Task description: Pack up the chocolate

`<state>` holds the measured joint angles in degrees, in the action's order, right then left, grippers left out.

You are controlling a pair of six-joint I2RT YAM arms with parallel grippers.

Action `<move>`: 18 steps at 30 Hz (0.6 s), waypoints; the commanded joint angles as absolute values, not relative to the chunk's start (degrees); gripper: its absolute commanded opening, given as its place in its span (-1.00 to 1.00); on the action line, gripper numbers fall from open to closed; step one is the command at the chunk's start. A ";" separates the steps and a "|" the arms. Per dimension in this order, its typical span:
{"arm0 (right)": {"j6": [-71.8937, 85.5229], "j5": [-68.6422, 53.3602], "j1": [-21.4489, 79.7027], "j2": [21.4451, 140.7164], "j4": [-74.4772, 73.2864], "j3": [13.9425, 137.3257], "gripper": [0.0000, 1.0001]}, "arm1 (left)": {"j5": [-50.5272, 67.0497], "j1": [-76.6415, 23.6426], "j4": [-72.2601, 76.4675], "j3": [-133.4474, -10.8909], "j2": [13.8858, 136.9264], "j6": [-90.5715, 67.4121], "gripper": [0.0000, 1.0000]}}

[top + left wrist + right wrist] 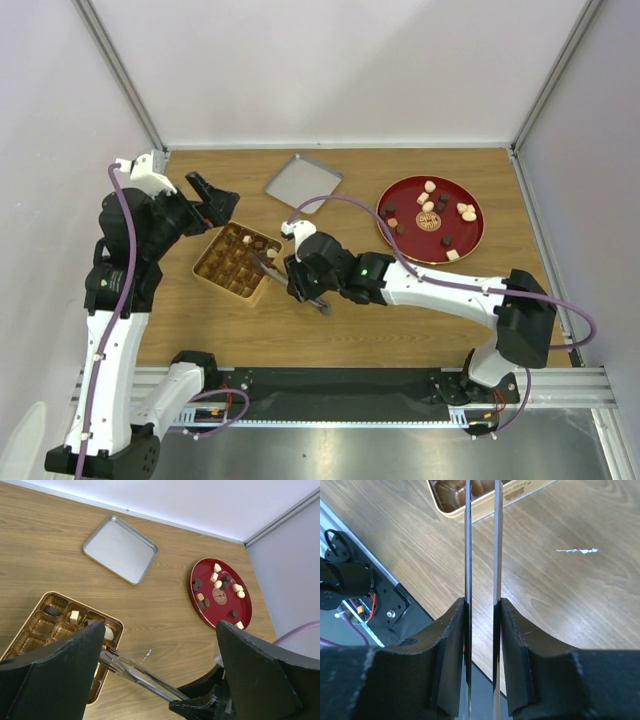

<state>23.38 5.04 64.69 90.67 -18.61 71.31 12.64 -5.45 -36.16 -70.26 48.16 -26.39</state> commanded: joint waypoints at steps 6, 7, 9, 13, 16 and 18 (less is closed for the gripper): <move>24.00 8.70 66.18 93.95 -16.79 73.83 -0.33 | 13.01 -5.54 -34.98 -70.49 47.20 -25.58 1.00; 23.56 9.14 66.18 94.22 -17.05 74.09 -0.32 | 13.01 -5.54 -34.89 -70.49 47.20 -25.58 0.99; 23.29 9.84 66.18 95.10 -17.66 74.44 -0.23 | 13.10 -5.62 -34.89 -70.49 47.11 -25.49 0.99; 23.38 10.72 66.18 95.01 -17.67 74.18 -0.17 | 13.09 -5.54 -34.72 -70.40 47.02 -25.66 1.00; 23.12 11.42 66.27 94.83 -17.67 74.44 -0.17 | 13.53 -5.54 -34.28 -70.14 47.11 -26.01 1.00; 22.77 11.60 66.18 94.57 -17.67 74.88 -0.16 | 13.80 -5.54 -34.10 -69.96 47.11 -26.19 1.00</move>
